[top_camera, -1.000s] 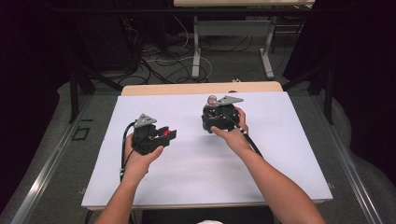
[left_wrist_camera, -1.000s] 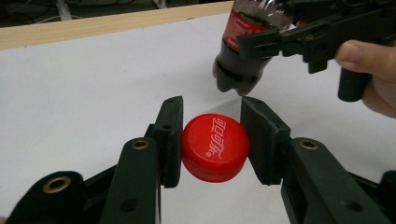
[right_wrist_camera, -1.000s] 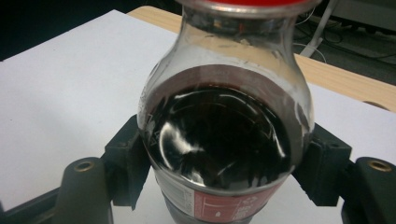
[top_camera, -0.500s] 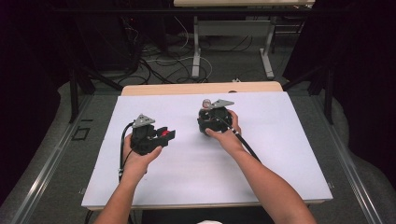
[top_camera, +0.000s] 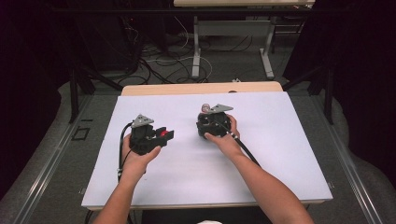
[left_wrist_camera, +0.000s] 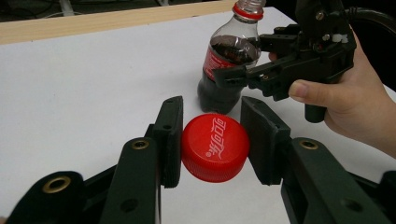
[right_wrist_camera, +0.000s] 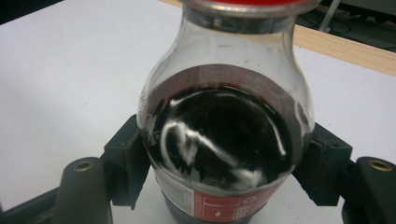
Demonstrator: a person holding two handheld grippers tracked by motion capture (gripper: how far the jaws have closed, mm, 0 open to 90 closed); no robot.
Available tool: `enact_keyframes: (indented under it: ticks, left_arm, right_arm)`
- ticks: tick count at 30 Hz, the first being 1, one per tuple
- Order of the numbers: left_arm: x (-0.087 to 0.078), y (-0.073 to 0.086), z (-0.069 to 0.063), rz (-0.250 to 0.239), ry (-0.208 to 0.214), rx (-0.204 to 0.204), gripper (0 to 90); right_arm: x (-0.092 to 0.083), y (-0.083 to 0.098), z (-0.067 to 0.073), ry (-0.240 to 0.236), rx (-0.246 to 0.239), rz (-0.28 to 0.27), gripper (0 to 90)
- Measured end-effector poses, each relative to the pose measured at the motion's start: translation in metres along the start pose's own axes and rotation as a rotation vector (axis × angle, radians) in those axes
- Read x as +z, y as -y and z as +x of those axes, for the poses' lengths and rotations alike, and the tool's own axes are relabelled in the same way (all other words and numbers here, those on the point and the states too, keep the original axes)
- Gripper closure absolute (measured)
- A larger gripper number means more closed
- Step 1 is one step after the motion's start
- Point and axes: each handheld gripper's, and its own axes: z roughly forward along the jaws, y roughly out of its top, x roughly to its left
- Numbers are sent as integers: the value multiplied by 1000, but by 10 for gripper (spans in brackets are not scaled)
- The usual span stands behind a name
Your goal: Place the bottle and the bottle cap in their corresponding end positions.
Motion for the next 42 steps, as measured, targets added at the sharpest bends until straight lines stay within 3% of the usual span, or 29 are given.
enact_keyframes:
  ticks: [6, 10, 21, 27, 35, 39, 42]
  left_arm:
    - [2, 1, -2, 0, 4, -5, 609]
    - [2, 1, -1, 4, 2, 0, 609]
    - [5, 3, -1, 10, -4, 0, 609]
    - [8, 4, -1, 32, 0, 2, 609]
    - [12, 6, -1, 35, 4, -7, 609]
    - [12, 7, 0, 36, 0, -2, 609]
    - [13, 7, 1, 36, 3, 3, 609]
  right_arm:
    - [-1, 2, 0, -2, -8, -6, 287]
    - [0, 3, -2, -21, 12, 0, 270]
    - [-8, 7, -4, -36, 9, 28, 162]
    - [-22, 7, -6, -25, -4, 58, 148]
    - [-38, 12, -6, -24, -35, 76, 39]
    - [-49, 12, -8, -17, 3, 100, 0]
    - [-59, 13, -10, 11, 1, 98, 0]
